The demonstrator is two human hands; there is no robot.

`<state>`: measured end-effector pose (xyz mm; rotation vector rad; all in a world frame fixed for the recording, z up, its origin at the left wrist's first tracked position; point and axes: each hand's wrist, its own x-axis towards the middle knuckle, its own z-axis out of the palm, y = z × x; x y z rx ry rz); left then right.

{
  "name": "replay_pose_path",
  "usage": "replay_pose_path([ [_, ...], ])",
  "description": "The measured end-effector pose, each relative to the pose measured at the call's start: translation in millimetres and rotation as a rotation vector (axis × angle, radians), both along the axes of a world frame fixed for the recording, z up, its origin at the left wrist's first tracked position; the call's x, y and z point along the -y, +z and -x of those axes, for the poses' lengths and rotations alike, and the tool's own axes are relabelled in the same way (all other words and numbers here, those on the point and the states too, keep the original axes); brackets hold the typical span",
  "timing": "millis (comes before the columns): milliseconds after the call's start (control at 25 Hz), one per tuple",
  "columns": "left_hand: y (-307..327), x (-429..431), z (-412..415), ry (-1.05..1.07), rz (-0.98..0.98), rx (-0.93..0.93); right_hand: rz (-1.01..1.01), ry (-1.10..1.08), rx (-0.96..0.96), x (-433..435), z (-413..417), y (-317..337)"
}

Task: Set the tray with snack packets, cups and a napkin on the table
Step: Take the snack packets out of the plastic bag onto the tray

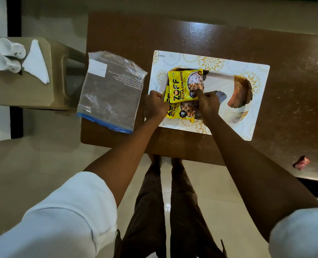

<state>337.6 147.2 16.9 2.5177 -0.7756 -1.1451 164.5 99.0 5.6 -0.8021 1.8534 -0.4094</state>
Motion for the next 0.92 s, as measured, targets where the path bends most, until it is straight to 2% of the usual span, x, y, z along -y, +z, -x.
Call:
replay_pose_path([
  [80, 4.7, 9.1, 0.2, -0.007, 0.085, 0.054, 0.04, -0.074, -0.012, 7.3, 3.8, 0.1],
  [240, 5.4, 41.6, 3.4, 0.012, 0.032, -0.177, 0.064, -0.054, 0.062, 27.2, 11.9, -8.9],
  [360, 8.8, 57.7, 6.8, 0.058, 0.083, -0.212, 0.094, -0.023, 0.07, 36.7, 7.3, -5.0],
  [520, 11.7, 78.9, -5.5, 0.059, 0.141, -0.175, 0.146, -0.115, 0.145, 49.0, 4.8, -9.7],
  [640, -13.5, 78.1, -20.1, -0.012, 0.079, -0.106, 0.088, -0.113, 0.07, 48.5, 0.5, -18.7],
  [720, -40.0, 70.3, -27.1, -0.08, 0.106, -0.081, 0.067, -0.129, 0.065, 43.8, -2.4, -23.2],
  [920, -26.7, 47.4, -24.6, -0.077, 0.17, -0.023, 0.063, -0.118, -0.033, 21.6, 17.8, -33.9],
])
